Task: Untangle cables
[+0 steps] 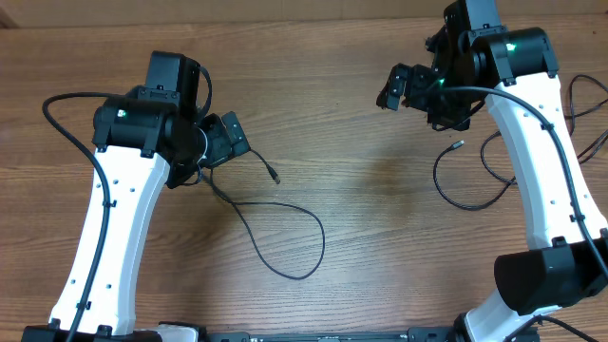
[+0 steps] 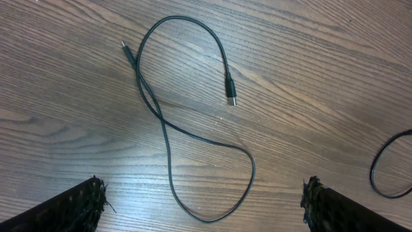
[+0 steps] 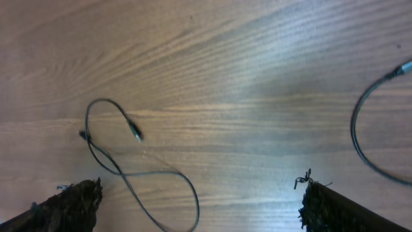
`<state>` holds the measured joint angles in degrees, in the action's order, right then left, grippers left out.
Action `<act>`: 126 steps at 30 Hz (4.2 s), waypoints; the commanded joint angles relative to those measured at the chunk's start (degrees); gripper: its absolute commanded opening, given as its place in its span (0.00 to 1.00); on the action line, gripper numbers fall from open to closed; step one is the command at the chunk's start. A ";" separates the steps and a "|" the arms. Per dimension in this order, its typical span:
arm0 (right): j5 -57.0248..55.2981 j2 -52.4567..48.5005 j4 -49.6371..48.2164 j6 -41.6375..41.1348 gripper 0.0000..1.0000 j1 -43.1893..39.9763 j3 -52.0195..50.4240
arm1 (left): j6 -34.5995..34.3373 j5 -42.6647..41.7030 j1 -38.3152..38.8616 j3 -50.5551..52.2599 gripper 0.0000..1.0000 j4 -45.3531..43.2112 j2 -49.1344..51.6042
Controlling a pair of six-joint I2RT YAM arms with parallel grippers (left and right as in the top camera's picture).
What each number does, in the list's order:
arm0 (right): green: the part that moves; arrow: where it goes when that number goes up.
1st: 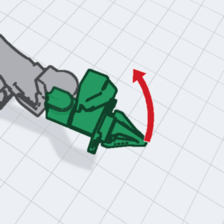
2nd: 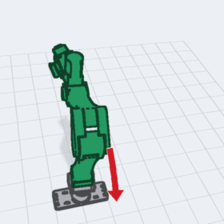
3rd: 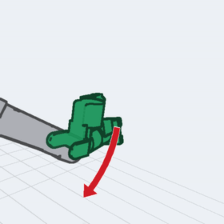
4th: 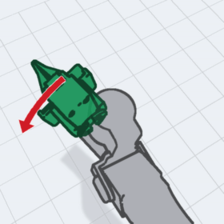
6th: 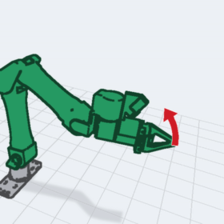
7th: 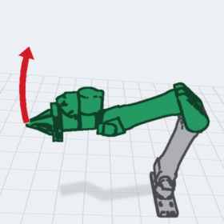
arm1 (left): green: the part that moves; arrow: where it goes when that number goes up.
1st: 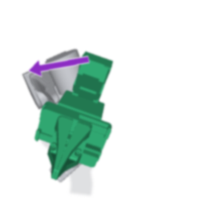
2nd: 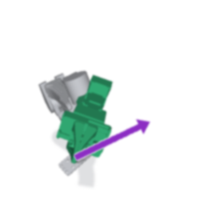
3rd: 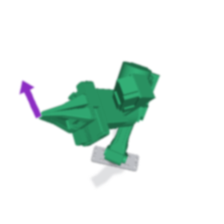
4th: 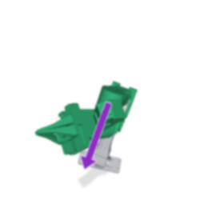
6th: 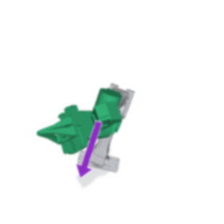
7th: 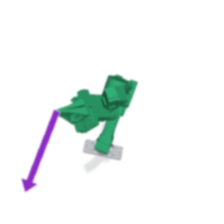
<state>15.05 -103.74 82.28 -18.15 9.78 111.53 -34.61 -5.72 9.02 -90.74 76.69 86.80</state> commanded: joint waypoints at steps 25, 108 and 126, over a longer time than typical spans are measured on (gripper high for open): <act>0.48 0.09 -2.99 0.24 1.00 -0.09 -0.17 | -0.74 0.37 0.42 -0.37 1.00 -0.04 0.15; -28.79 -7.19 -5.27 -12.31 0.04 -45.97 14.86 | -0.74 0.37 0.39 -0.37 1.00 -0.04 0.15; -39.43 1.03 0.15 -25.09 0.04 -46.51 21.90 | -0.76 0.37 0.39 -0.37 1.00 -0.07 0.15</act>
<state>-22.96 -101.60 81.73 -41.19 -36.40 134.78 -34.61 -5.72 9.02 -90.72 76.69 86.80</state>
